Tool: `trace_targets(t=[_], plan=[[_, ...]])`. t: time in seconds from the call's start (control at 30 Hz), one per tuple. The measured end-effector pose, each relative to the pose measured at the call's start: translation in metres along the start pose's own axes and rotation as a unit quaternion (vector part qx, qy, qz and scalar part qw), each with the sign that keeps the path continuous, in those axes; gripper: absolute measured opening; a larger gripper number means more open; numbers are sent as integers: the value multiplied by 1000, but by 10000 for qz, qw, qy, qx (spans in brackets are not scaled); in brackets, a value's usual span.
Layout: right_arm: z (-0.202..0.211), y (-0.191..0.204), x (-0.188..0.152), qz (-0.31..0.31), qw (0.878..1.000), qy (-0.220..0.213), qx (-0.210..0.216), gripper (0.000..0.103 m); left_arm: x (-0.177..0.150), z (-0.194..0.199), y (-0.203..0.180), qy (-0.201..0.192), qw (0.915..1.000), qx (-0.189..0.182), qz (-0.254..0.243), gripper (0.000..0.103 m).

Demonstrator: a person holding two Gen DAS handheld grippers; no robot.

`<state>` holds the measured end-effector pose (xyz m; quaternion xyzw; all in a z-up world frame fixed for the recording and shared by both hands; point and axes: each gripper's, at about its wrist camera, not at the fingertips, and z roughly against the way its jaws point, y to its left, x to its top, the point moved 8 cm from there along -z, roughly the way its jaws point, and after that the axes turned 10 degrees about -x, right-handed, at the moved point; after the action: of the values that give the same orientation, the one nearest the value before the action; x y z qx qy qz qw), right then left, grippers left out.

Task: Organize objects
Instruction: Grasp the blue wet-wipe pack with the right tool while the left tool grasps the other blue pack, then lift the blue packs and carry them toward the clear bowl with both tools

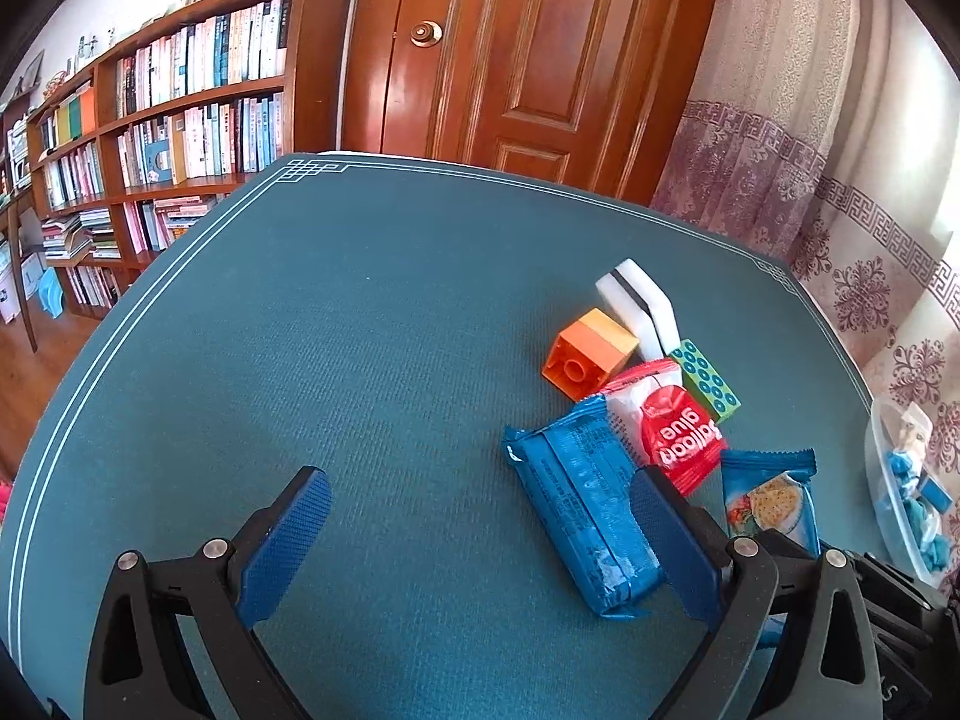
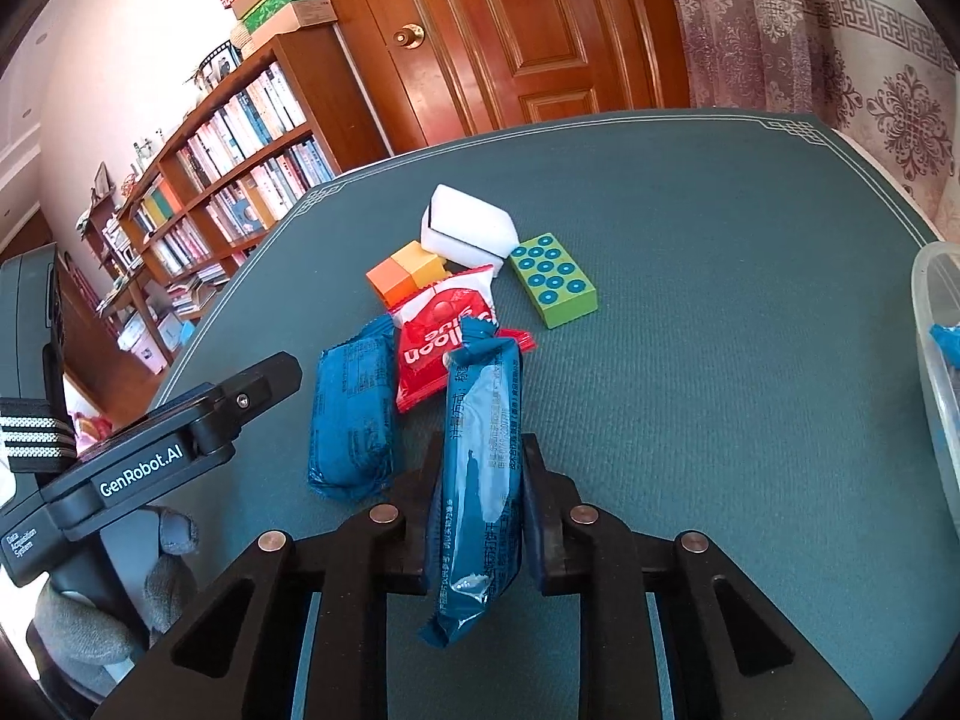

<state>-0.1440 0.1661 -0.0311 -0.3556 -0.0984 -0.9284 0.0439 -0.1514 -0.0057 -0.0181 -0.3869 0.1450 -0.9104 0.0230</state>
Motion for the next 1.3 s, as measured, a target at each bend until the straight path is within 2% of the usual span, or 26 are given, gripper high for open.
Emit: trace_targets(t=[0.2, 0.37, 0.5, 0.63, 0.77, 0.83, 0.9, 0.97, 1.0, 1.13, 1.2, 1.23, 1.27, 1.3], plan=[[6, -7, -9, -12, 10000, -18, -31, 22, -5, -8, -25, 153, 9992, -30, -364, 102], [15, -17, -11, -123, 9999, -95, -25, 22, -6, -22, -30, 323, 9988, 38, -366, 102], [23, -25, -9, -82, 9993, -267, -268, 22, -7, -32, -28, 449, 9986, 36, -279, 102], [29, -31, -9, 132, 9965, -429, -706, 22, -10, -37, -26, 545, 9983, 48, -222, 100], [29, -31, -9, 442, 9911, -551, -1129, 22, -12, -38, -23, 582, 9982, -21, -166, 93], [29, -29, -10, 546, 9898, -565, -1186, 22, -11, -37, -23, 571, 9981, -44, -211, 88], [27, -25, -12, 606, 9903, -534, -1132, 23, -11, -36, -23, 552, 9982, -52, -238, 79], [27, -20, -13, 675, 9907, -544, -1050, 23, -10, -34, -23, 546, 9982, -66, -245, 64], [28, -18, -13, 706, 9909, -546, -1012, 24, -10, -33, -21, 543, 9982, -55, -234, 61], [32, -9, -18, 663, 9953, -469, -529, 31, -10, -28, -14, 540, 9984, -76, -135, 50], [33, -8, -23, 635, 9968, -371, -315, 44, -10, -25, -12, 522, 9985, -85, -102, 47], [34, -9, -25, 611, 9972, -346, -254, 56, -9, -24, -11, 514, 9986, -92, -88, 46], [35, -12, -27, 601, 9973, -338, -233, 62, -9, -23, -10, 504, 9986, -101, -74, 46], [36, -15, -28, 611, 9972, -334, -260, 62, -9, -22, -10, 496, 9987, -115, -63, 46]])
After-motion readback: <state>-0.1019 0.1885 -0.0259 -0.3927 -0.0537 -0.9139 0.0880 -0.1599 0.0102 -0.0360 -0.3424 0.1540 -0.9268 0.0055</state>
